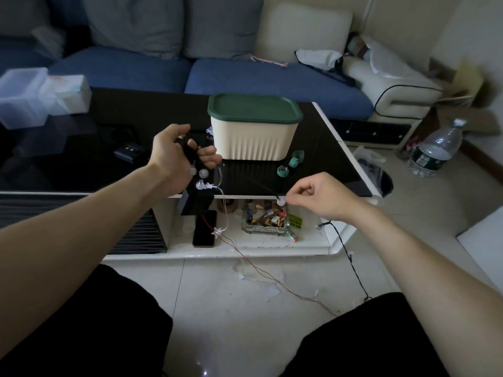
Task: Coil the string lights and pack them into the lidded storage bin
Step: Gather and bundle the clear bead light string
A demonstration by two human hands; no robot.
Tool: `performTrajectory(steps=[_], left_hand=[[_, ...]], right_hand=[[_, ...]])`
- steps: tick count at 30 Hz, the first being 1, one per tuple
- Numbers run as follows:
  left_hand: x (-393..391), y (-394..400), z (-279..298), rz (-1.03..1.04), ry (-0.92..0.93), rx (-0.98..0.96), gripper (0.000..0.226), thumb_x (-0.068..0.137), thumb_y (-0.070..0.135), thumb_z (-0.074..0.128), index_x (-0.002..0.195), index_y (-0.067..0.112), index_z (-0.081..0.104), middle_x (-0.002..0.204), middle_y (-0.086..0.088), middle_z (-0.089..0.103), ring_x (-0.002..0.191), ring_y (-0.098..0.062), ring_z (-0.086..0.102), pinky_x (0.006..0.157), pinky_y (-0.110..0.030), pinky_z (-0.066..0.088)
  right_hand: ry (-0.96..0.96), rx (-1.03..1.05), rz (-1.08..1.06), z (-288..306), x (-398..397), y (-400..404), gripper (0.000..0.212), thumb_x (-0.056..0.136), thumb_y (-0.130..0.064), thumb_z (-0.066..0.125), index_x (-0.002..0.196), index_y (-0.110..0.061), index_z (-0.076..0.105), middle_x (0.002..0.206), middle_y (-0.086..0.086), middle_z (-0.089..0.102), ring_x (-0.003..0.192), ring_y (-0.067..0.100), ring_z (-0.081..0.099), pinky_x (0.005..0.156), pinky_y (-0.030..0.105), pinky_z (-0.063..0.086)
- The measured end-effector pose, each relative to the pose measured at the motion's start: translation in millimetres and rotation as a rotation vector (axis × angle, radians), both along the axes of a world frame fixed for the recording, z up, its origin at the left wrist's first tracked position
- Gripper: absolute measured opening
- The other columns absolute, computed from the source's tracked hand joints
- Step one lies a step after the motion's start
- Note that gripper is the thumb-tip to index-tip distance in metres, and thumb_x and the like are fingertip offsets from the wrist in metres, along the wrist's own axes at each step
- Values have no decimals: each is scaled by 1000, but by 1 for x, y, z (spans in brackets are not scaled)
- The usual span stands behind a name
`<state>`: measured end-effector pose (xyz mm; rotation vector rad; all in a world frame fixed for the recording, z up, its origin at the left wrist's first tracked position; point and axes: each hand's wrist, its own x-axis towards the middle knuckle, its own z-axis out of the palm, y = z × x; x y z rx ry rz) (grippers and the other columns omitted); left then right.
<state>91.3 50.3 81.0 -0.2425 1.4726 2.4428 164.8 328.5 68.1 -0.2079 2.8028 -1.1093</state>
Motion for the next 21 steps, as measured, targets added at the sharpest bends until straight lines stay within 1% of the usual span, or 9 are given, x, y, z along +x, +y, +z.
performTrajectory(steps=[2,5,8,10,12,15,18,19,21], left_hand=[[9,9,3,-36,-4,16,37,95,37,41,64,16,40,89,-19,66,81,-32,70,60,-28,42],[26,21,2,-108,17,-36,39,96,34,40,63,14,42,95,-25,68,81,-34,71,53,-27,50],[46,31,-5,-211,14,-74,35,96,28,40,66,12,43,91,-26,68,76,-34,71,72,-34,50],[60,38,-7,-291,-26,-68,31,94,26,43,66,12,43,87,-24,66,74,-32,68,74,-33,46],[70,46,-7,-357,-12,-131,29,93,25,44,67,13,44,84,-23,67,68,-30,66,68,-34,48],[85,58,0,-449,8,-208,25,92,26,45,74,9,48,67,-13,63,55,-25,61,50,-24,48],[93,69,7,-562,77,-286,23,79,24,48,86,3,53,65,-17,60,50,-28,57,43,-22,43],[95,69,9,-609,79,-305,21,82,25,44,82,5,50,62,-17,57,45,-27,53,39,-20,40],[92,70,10,-701,50,-310,33,92,38,37,76,10,44,59,-12,47,40,-23,44,35,-18,31]], right_hand=[[-34,111,95,2,14,-11,10,92,-29,72,87,-23,77,60,-16,65,51,-3,54,55,15,43],[-9,207,212,4,33,-33,13,92,-27,69,89,-20,79,65,-16,66,56,-1,61,51,18,48],[26,178,267,13,52,-45,13,91,-25,69,84,-21,79,62,-20,64,60,14,67,53,23,54],[11,65,278,22,61,-47,13,89,-19,69,81,-19,78,62,-16,66,61,24,67,53,29,58],[65,-31,300,33,66,-45,12,87,-13,71,77,-15,78,67,-8,70,61,16,65,58,26,54],[102,-182,326,48,64,-40,11,86,-8,73,75,-7,77,66,2,71,60,7,59,60,21,45],[142,-331,202,54,51,-31,14,90,-8,71,78,-3,75,53,-5,60,48,3,49,52,17,37],[161,-349,146,53,46,-28,14,92,-10,70,81,-1,75,51,-7,57,46,3,45,49,16,35],[187,-372,52,50,33,-19,17,96,-13,66,89,0,74,50,-9,54,45,4,42,46,15,34]])
